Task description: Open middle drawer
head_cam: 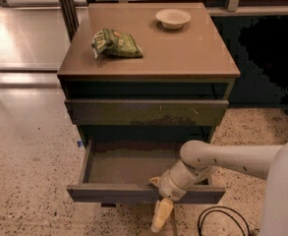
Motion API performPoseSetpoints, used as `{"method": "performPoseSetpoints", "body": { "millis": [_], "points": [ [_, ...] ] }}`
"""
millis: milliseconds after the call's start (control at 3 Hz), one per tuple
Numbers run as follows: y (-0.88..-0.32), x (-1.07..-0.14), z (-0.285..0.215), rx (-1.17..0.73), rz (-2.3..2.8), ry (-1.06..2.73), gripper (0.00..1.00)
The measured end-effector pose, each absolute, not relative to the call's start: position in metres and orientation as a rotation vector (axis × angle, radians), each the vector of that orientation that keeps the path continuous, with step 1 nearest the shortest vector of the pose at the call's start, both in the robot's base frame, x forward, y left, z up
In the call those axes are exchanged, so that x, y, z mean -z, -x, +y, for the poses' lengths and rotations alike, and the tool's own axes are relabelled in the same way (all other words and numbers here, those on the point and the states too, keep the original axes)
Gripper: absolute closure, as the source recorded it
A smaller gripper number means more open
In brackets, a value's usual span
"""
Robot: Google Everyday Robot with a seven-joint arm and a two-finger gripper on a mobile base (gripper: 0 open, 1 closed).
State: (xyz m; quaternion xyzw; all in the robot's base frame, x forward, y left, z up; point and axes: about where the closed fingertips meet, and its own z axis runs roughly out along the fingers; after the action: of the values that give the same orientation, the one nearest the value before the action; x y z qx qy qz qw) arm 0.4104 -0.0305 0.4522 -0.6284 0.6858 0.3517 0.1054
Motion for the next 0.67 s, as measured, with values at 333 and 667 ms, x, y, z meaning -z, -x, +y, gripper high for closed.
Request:
{"method": "performPoseSetpoints", "body": {
  "millis": [333, 667],
  "points": [
    [-0.405, -0.444, -0.029, -1.078, 2.031, 1.848, 0.00],
    [-0.374, -0.460, -0.027, -1.072, 2.043, 1.843, 0.00]
  ]
}}
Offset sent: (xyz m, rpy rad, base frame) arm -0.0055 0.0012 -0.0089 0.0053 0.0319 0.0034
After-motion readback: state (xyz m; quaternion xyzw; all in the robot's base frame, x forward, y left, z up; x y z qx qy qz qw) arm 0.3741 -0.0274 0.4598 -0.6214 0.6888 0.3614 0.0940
